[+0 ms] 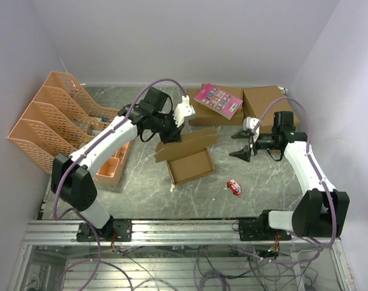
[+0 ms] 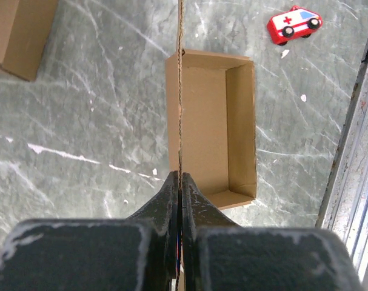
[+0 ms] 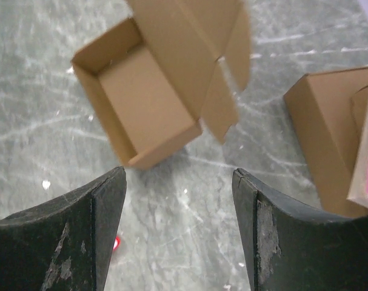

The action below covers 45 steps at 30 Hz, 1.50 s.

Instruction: Fold the paper box

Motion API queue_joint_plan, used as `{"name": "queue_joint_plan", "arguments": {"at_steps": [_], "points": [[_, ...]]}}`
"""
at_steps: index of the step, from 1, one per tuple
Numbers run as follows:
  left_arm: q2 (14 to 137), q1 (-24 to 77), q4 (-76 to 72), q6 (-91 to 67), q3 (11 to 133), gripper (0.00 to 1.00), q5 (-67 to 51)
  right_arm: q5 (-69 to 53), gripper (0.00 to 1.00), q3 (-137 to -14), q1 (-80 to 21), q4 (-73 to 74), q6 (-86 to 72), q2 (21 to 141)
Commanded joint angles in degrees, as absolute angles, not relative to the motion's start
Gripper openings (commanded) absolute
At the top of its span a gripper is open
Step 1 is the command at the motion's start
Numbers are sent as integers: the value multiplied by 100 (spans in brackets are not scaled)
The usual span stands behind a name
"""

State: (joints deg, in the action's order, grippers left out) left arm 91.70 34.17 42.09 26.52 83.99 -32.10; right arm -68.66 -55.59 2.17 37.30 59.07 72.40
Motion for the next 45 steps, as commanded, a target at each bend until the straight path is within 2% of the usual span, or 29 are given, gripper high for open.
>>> {"name": "queue_joint_plan", "arguments": {"at_steps": [1,3,9,15,20,24,36,41,45], "points": [[9075,3283,4292,2067,8296,7,-3108,-6302,69,-5629,231,6065,8627,7560],[9029,3250,4245,1998,8179,7,-3116,-6096,69,-5315,218,6079,8796,7456],[8843,3129,3857,1665,7782,7,-3197,-5104,69,-4630,-144,5389,7918,6864],[9043,2971,3856,1620,7787,7,-3445,-4744,69,-4052,-1147,4946,7759,6535],[9259,2862,3960,1619,7910,7,-3731,-4675,48,-4094,-1900,4876,8305,6907],[9300,2831,3888,1599,7869,7,-3801,-4889,36,-4131,-2109,5270,9460,7231],[9527,2787,3909,1600,7865,7,-4082,-3998,22,-4476,-4097,3964,8929,8093],[9490,2777,3879,1597,7836,7,-4165,-3987,10,-4749,-4335,3761,8763,8502],[9479,2773,3897,1580,7838,7,-4191,-4000,9,-4673,-4369,3367,8577,8395]]}}
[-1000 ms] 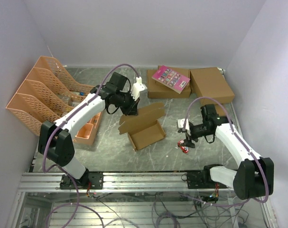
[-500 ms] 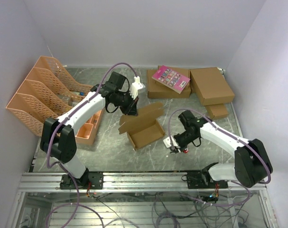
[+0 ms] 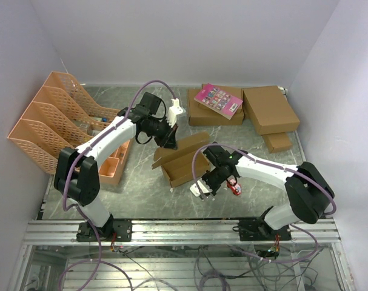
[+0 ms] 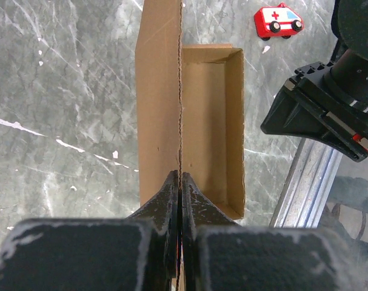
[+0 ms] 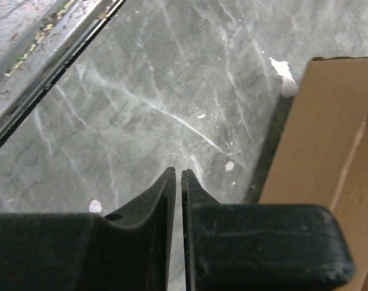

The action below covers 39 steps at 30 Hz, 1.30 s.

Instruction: Fold the paper box

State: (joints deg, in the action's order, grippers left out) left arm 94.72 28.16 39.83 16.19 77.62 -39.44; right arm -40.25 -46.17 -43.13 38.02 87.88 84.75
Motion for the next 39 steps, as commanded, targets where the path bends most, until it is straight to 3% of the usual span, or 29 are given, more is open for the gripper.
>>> {"name": "queue_joint_plan", "arguments": {"at_steps": [1,12,19,25,33,37,39], "points": [[9464,2775,3895,1573,7840,7,-4209,-4032,9,-4702,-4373,3377,8525,8378],[9420,2777,3928,1494,7867,7,-4441,-4373,13,-4600,-4275,3895,8713,8182],[9400,2777,3891,1434,7813,7,-4486,-5363,22,-4362,-2957,4240,9122,7401],[9442,2777,3942,1374,7868,7,-4542,-5261,26,-4130,-2938,4295,9376,7386],[9392,2786,3920,1373,7795,7,-4549,-4925,20,-4173,-2949,4484,9617,7709],[9411,2779,3931,1384,7807,7,-4552,-4383,20,-4300,-2856,4311,8781,7442],[9387,2786,3929,1365,7797,7,-4529,-4335,27,-4264,-2510,4115,8199,7125]]}}
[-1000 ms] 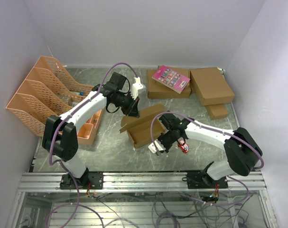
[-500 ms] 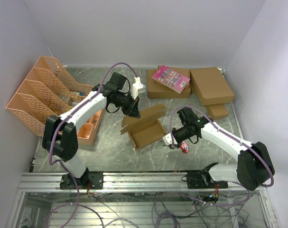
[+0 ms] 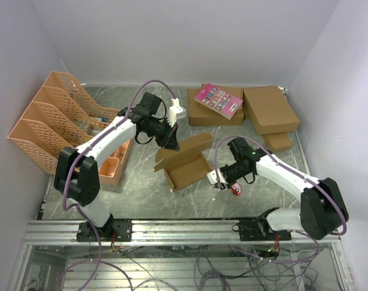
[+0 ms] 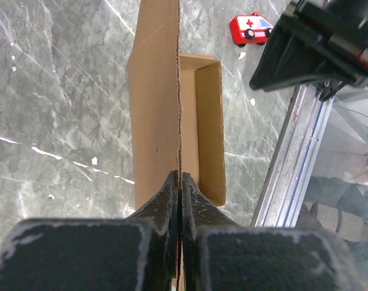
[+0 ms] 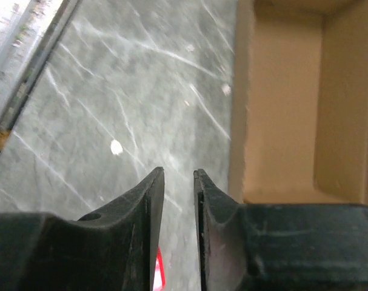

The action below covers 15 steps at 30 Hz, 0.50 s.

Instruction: Fold the paper box

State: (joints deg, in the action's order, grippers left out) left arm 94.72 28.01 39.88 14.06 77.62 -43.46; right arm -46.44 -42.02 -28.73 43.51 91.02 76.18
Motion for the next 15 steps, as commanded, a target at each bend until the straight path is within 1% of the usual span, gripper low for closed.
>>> {"name": "queue_joint_plan", "arguments": {"at_steps": [1,4,9,11,15], "points": [[9364,2782,3933,1355,7789,7,-4522,-4303,32,-4244,-2357,4015,7834,6936],[9285,2783,3841,1320,7715,7,-4528,-3979,51,-4211,-2010,4066,6948,6421],[9288,2784,3780,1292,7634,7,-4534,-2953,80,-4080,-1942,4185,5807,6083],[9305,2786,3773,1270,7638,7,-4542,-2774,83,-4069,-1945,4265,5500,6192],[9299,2779,3767,1208,7651,7,-4583,-2518,84,-4065,-1968,4222,4958,6732]]}}
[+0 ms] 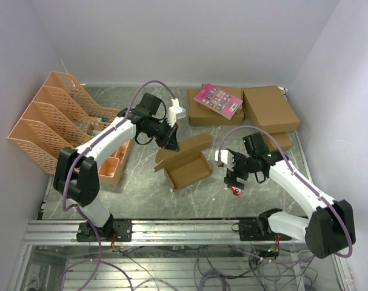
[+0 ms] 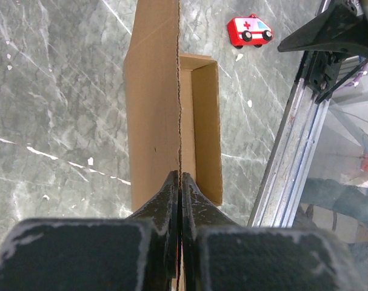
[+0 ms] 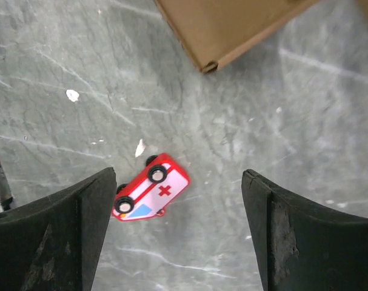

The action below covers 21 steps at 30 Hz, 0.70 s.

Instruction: Fold the paper box

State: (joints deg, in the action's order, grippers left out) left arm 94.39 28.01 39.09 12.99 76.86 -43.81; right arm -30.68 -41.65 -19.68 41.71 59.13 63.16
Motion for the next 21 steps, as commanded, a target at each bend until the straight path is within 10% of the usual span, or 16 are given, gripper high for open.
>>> {"name": "queue_joint_plan", "arguments": {"at_steps": [1,21], "points": [[9284,2785,3785,1200,7659,7,-4583,-2420,84,-4069,-1987,4179,4827,6873],[9184,2782,3829,1250,7602,7,-4746,-2654,74,-4045,-2136,4083,5543,6658]]}}
